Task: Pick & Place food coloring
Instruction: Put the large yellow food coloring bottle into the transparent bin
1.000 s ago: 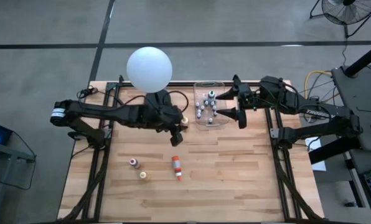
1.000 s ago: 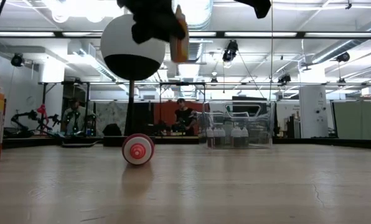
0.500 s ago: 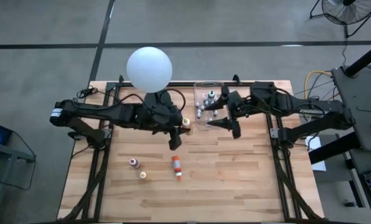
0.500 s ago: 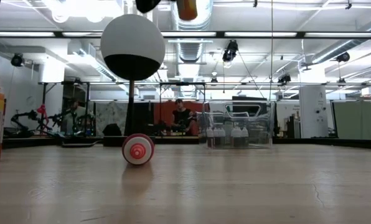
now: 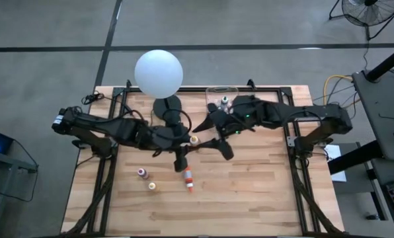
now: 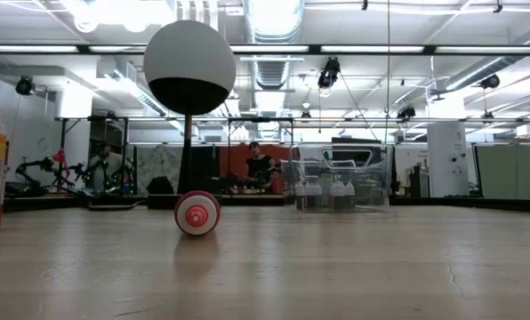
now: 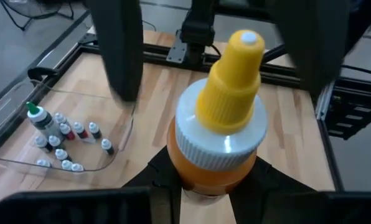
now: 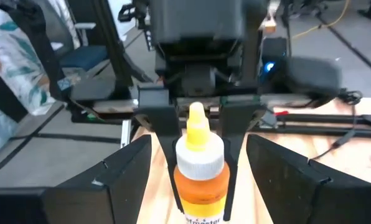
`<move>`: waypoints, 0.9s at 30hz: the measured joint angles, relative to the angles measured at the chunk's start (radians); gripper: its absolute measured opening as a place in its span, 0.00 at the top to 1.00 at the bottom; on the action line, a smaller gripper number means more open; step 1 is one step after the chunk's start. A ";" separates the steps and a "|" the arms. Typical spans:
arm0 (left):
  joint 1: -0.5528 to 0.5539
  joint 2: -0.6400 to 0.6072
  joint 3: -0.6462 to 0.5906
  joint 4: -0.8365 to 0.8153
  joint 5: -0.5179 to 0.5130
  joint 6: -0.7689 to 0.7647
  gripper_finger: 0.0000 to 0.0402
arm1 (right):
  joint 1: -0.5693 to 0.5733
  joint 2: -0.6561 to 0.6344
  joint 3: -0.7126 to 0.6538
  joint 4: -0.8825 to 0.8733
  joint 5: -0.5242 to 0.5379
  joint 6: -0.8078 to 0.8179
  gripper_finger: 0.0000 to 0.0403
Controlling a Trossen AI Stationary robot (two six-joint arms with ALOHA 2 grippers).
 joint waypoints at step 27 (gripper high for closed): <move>-0.023 0.002 0.007 -0.038 -0.054 -0.035 0.82 | 0.018 0.059 0.012 0.011 0.054 -0.001 0.48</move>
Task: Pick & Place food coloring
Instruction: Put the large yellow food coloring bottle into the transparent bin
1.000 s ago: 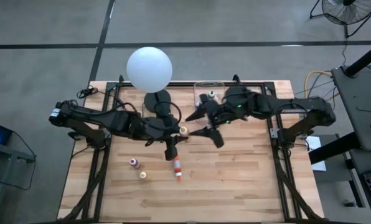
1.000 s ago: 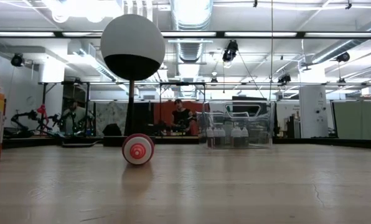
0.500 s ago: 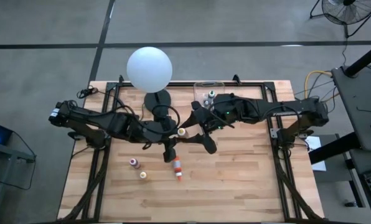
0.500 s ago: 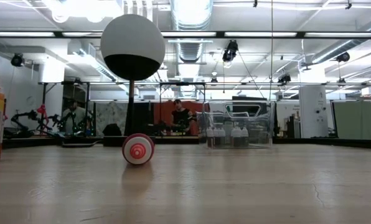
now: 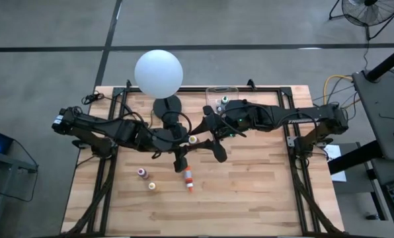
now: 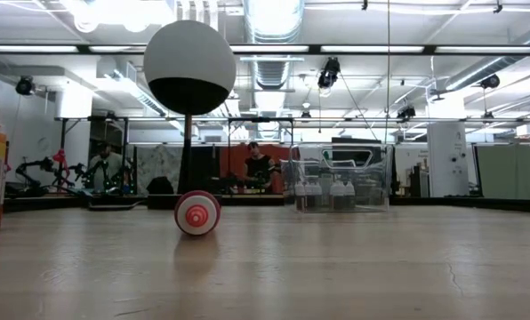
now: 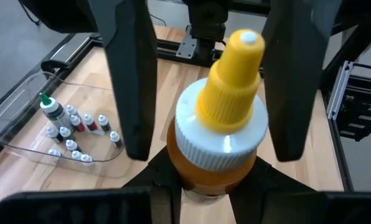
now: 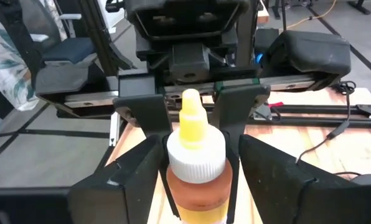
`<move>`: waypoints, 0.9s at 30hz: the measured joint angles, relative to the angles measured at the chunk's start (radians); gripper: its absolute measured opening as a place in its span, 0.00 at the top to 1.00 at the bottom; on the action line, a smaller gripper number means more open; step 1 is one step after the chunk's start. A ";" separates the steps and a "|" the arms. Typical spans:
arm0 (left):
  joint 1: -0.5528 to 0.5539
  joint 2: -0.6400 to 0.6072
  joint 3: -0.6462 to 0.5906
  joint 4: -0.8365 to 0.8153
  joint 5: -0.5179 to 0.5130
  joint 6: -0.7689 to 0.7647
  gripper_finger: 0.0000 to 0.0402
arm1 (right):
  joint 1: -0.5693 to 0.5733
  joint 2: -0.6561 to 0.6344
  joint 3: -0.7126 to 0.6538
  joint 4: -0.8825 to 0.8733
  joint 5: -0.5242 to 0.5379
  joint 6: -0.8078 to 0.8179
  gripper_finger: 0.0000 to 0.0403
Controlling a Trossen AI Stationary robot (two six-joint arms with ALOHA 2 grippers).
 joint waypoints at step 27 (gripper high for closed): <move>0.000 0.000 -0.001 0.000 0.006 -0.016 0.76 | 0.002 0.000 -0.001 0.007 -0.002 -0.007 0.71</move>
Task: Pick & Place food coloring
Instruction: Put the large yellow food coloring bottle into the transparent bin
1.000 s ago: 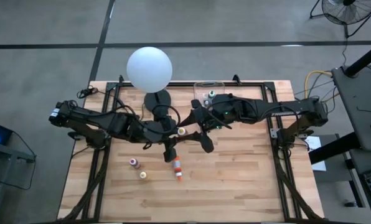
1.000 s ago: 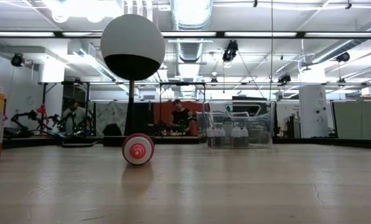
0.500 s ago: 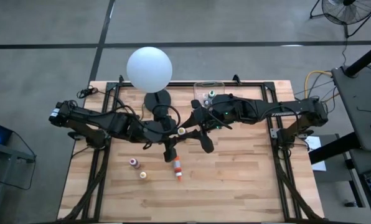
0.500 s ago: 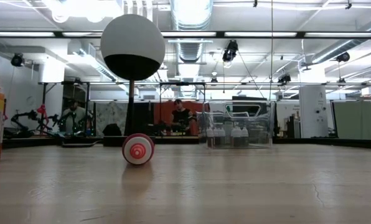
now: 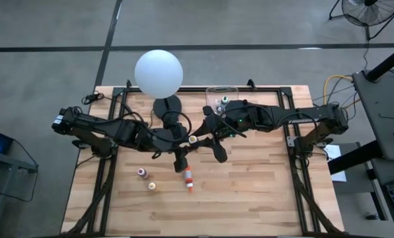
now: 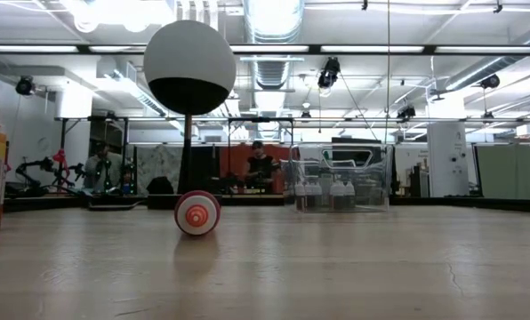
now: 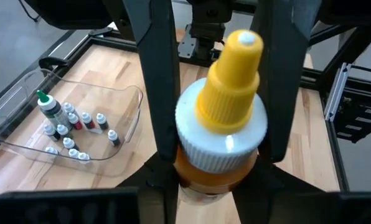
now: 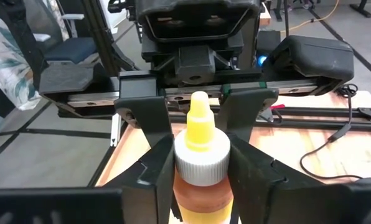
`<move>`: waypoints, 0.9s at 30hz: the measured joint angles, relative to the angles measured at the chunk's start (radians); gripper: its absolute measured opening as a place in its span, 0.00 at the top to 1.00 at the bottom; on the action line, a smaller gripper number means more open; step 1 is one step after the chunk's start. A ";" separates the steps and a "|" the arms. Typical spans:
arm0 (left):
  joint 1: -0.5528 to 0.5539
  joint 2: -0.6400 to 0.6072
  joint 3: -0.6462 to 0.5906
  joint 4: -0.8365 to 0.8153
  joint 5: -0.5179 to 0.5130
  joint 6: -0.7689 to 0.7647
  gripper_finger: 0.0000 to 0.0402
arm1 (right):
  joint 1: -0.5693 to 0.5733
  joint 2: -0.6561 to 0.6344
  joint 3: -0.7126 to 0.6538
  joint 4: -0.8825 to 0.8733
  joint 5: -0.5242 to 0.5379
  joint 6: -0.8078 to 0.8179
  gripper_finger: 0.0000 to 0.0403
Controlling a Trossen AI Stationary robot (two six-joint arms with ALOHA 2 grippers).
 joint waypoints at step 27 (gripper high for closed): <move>0.013 -0.054 0.000 -0.035 -0.055 0.067 0.45 | -0.014 -0.121 0.005 -0.135 0.196 -0.060 0.73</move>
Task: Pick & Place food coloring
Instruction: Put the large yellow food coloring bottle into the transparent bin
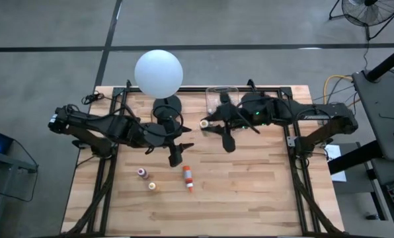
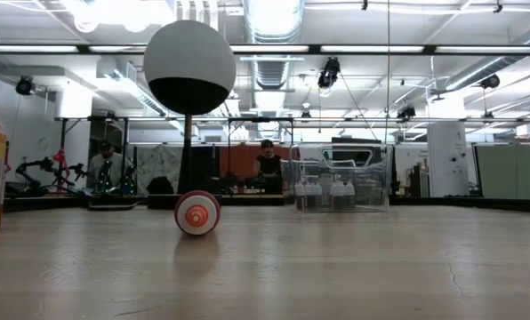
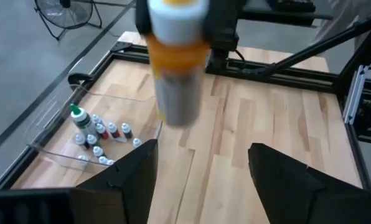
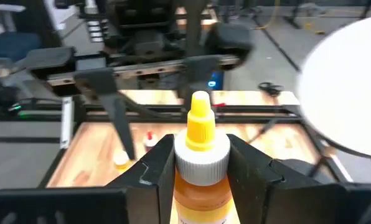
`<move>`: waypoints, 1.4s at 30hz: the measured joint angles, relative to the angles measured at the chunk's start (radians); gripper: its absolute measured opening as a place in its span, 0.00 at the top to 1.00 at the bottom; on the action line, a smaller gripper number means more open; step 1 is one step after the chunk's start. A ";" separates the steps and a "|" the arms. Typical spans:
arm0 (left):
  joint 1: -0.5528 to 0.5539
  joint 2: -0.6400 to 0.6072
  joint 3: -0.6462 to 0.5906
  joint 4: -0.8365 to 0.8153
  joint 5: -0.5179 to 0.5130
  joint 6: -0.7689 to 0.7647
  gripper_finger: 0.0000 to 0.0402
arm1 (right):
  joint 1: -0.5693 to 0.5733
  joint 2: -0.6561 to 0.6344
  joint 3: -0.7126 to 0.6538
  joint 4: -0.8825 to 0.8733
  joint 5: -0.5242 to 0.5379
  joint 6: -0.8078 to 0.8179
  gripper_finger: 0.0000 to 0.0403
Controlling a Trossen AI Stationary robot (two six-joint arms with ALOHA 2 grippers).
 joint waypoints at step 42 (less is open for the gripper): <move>0.011 -0.012 -0.005 -0.078 -0.099 -0.048 0.46 | -0.445 -0.020 -0.160 0.134 0.234 0.049 0.74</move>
